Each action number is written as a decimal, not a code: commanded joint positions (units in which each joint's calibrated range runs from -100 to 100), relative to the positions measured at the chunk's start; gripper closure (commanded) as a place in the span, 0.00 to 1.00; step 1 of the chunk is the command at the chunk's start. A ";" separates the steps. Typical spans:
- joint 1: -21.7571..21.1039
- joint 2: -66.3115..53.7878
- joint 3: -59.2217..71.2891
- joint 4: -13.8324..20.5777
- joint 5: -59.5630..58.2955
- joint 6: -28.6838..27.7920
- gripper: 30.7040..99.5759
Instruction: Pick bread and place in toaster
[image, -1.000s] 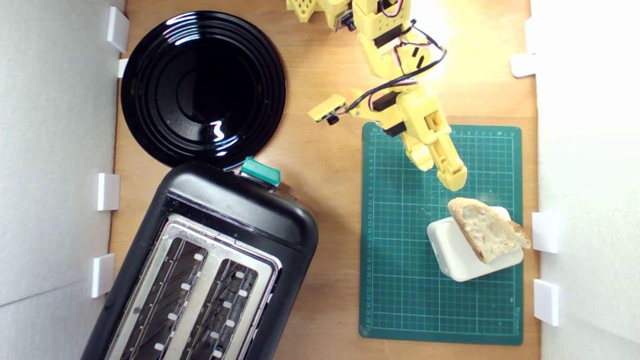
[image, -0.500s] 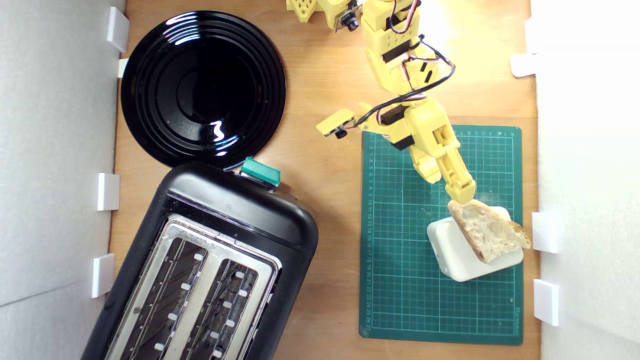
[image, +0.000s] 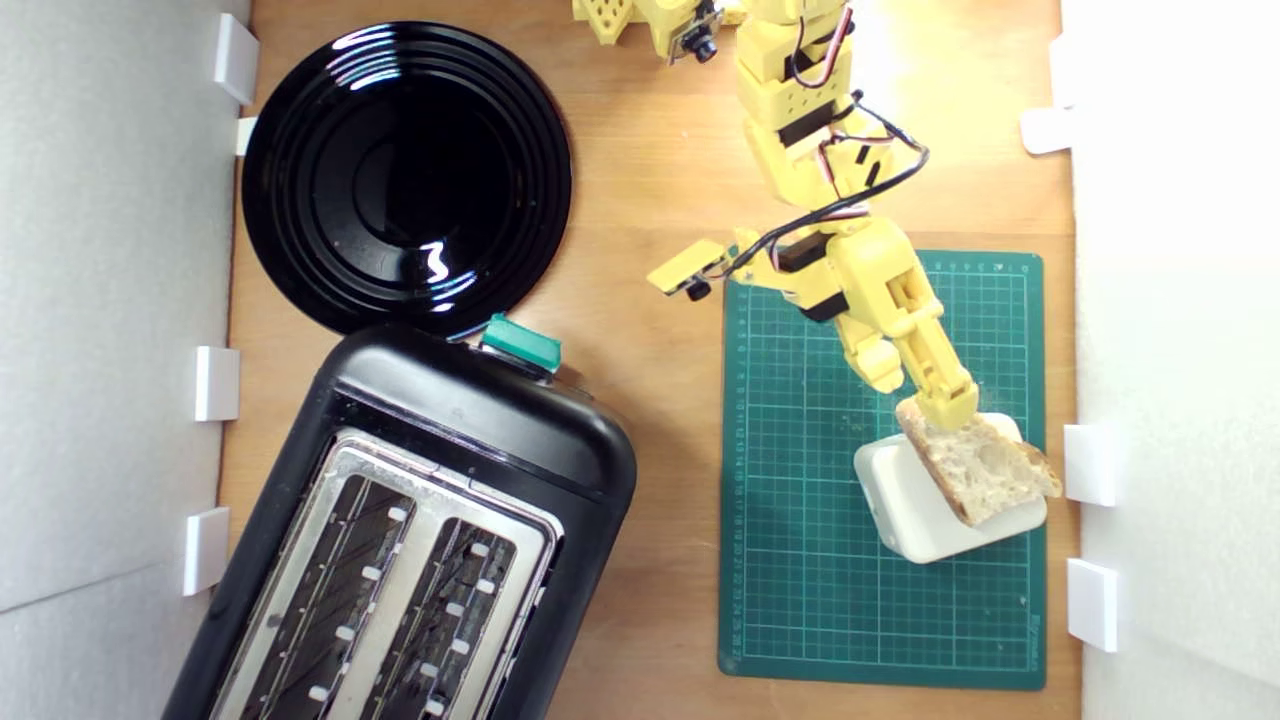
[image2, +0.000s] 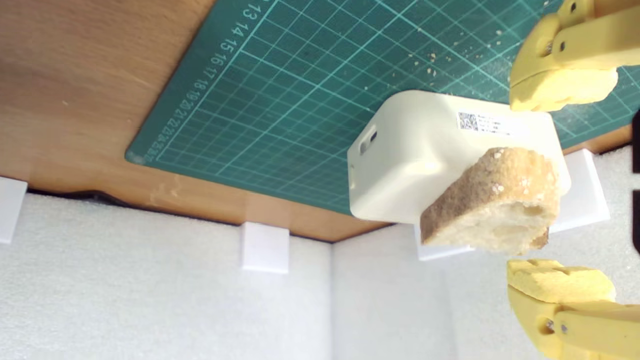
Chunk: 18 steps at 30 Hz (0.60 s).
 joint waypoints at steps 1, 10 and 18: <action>1.18 1.24 -4.56 -0.50 -1.99 0.46 0.09; 1.26 3.32 -8.38 -0.32 -1.99 0.51 0.09; 1.10 4.15 -10.19 0.31 -1.99 0.51 0.09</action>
